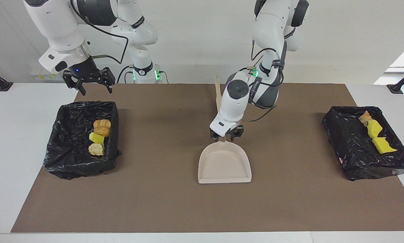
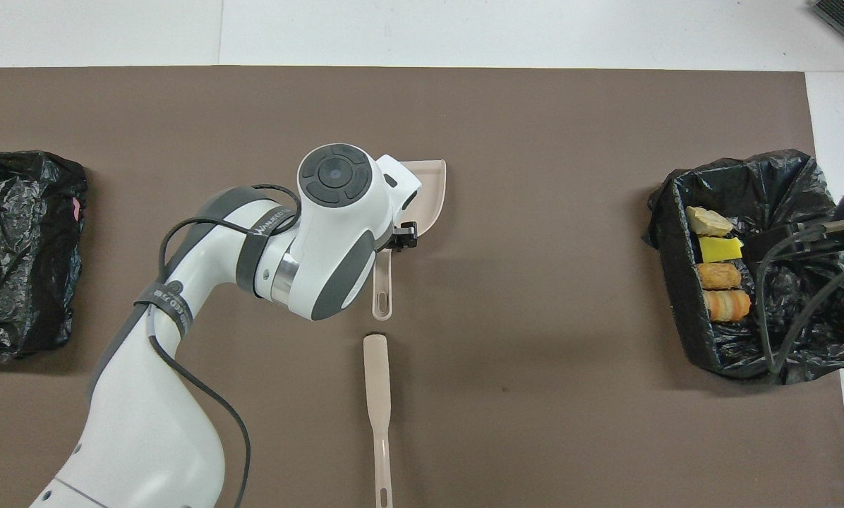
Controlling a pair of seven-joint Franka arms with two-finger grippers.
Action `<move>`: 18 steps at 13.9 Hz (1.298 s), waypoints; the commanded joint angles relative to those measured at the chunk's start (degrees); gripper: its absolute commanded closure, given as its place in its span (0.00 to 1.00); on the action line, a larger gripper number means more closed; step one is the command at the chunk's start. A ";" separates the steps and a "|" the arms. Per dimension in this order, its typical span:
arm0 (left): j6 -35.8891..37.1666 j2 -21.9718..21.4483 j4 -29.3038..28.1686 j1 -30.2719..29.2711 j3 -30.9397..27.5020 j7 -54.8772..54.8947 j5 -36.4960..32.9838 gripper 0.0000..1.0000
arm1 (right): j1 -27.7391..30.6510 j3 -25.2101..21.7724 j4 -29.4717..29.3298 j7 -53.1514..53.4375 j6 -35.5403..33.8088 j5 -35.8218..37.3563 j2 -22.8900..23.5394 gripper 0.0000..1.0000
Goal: Sweep and dump trash in bin
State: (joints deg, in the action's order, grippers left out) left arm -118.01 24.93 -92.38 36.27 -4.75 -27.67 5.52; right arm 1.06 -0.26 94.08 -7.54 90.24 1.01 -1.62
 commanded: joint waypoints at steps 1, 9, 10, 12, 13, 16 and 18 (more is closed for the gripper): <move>3.21 -8.55 -5.76 -4.35 -0.08 8.65 -0.07 0.00 | -0.10 -0.01 0.22 0.86 0.20 -0.57 -0.40 0.00; 14.35 -28.36 -11.54 -23.50 -0.17 30.39 -4.19 0.00 | 0.78 -0.71 0.22 1.13 0.12 0.48 -0.31 0.00; 19.17 -28.36 -7.59 -24.66 -0.17 31.00 -5.77 0.00 | 0.96 -0.79 0.22 1.13 0.20 0.48 -0.31 0.00; 26.31 -27.58 1.29 -25.02 -0.52 31.54 -8.94 0.00 | 1.22 -0.80 0.22 1.04 -0.23 0.66 -0.40 0.00; 30.34 -26.35 5.42 -26.93 -0.52 31.97 -8.08 0.00 | 1.13 -0.80 0.48 1.13 -0.32 0.92 -0.49 0.00; 37.22 -21.17 15.72 -29.15 -0.43 32.85 -5.89 0.00 | 1.13 -0.71 2.94 1.04 2.03 1.36 -1.80 0.00; 36.62 -22.38 15.31 -29.68 -0.35 33.99 -4.82 0.00 | 1.13 -0.71 4.79 1.04 4.42 1.36 -2.42 0.00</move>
State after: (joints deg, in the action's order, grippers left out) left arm -83.40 0.40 -80.76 7.67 -5.69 4.75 -0.46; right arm 1.89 -1.31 95.36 -7.41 92.00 1.32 -1.79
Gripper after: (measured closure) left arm 0.000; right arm 0.000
